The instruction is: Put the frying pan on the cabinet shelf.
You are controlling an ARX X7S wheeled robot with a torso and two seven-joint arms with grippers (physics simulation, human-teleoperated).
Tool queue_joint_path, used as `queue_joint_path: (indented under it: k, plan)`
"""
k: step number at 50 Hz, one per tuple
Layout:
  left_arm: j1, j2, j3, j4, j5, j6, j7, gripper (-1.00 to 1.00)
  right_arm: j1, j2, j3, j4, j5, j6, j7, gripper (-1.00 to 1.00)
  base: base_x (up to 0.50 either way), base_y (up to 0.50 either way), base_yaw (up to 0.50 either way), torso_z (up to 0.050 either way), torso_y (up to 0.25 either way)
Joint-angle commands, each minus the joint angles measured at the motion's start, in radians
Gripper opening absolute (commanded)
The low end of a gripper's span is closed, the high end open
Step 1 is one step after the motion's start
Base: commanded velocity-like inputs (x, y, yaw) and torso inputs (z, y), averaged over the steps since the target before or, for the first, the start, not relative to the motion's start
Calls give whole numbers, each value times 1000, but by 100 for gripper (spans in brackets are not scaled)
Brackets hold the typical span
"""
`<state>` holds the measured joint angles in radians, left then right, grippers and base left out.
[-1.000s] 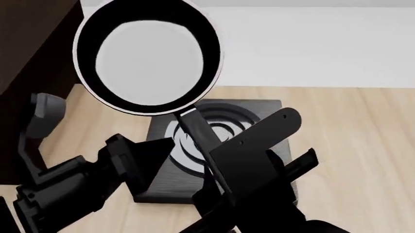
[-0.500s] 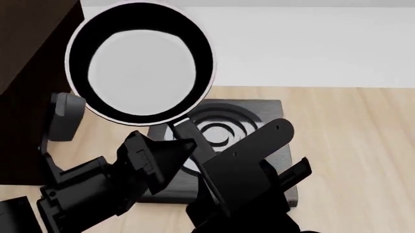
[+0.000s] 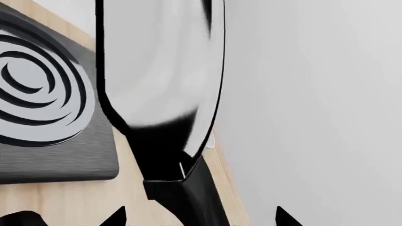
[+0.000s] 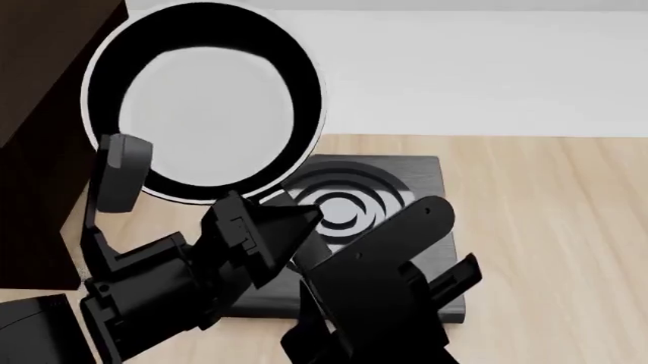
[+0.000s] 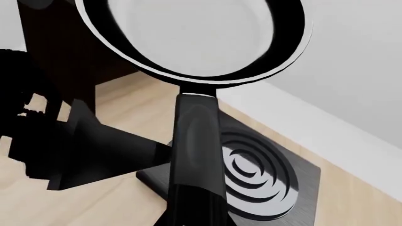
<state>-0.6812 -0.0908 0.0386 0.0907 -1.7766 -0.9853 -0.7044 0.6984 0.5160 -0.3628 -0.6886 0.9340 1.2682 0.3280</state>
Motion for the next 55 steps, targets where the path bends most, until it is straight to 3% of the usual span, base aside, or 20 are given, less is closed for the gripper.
queue_joint_path:
  k: [1,43,44,55]
  plan:
    - [15,-3,24,-26,9,24,10,100,12,-8,41,-47,-36,10,22,-100,0,0,0,0,0]
    - [-3,-12,101,-67,28,82,69,100,-43,21,41,-83,-17,-28,47,-100,0,0,0,0,2]
    - [-3,-12,100,-68,29,87,69,-100,-46,23,39,-82,-20,-34,45,-100,0,0,0,0,0]
    - [-4,-20,111,-56,41,109,69,-100,-45,24,44,-87,-6,-31,56,-100,0,0,0,1,2]
